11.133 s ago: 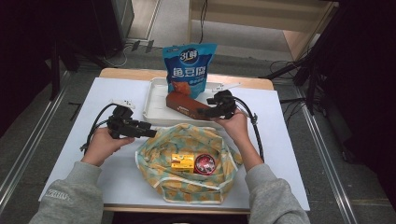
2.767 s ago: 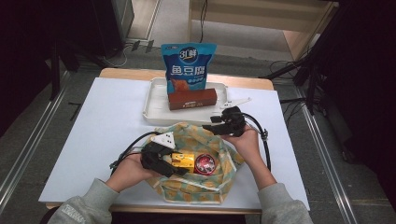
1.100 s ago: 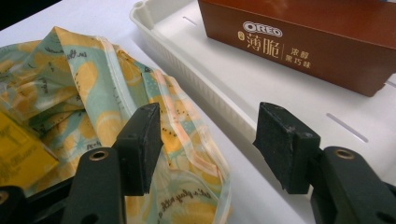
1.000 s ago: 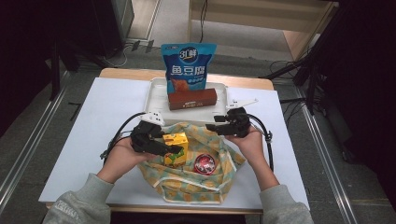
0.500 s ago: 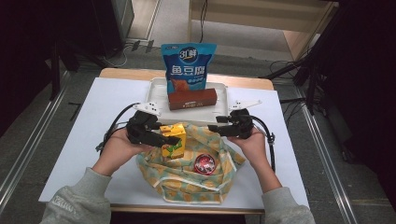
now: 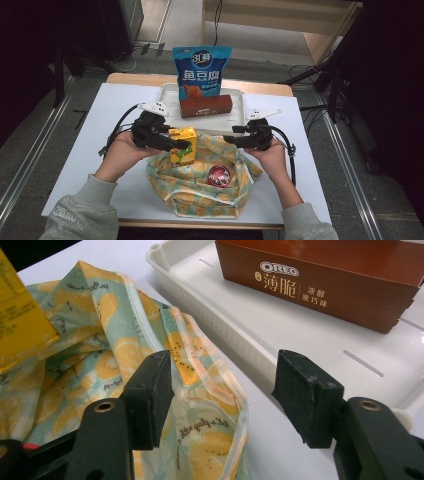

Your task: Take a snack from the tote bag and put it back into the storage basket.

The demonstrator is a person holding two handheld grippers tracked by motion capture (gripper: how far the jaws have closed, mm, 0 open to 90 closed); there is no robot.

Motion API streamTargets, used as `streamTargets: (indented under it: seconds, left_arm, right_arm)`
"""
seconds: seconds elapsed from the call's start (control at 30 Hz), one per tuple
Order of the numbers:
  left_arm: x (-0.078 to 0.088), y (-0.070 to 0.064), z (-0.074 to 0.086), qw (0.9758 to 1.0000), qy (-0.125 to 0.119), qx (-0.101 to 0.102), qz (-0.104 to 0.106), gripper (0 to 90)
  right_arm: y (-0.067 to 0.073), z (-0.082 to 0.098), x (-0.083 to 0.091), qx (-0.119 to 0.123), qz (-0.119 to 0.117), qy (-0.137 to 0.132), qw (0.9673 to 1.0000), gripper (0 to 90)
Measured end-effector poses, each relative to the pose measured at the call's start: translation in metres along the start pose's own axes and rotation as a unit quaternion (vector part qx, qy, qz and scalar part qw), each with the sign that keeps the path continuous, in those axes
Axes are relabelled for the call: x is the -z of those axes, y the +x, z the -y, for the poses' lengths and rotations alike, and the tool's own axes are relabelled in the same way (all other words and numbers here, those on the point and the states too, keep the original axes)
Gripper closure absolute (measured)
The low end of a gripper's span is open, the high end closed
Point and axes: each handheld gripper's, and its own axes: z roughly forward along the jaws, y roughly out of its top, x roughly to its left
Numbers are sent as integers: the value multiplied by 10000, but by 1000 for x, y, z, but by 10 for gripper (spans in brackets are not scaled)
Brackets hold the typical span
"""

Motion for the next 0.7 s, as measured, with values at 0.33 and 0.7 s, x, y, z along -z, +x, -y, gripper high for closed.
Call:
streamTargets:
  seconds: [0.33,0.7]
  left_arm:
    - [13,9,-9,9999,-85,45,-120,507]
    - [24,21,-17,9995,-132,126,-241,508]
  right_arm:
    - [3,2,2,15,-12,-19,10000,413]
    - [4,4,5,35,-21,-45,10000,413]
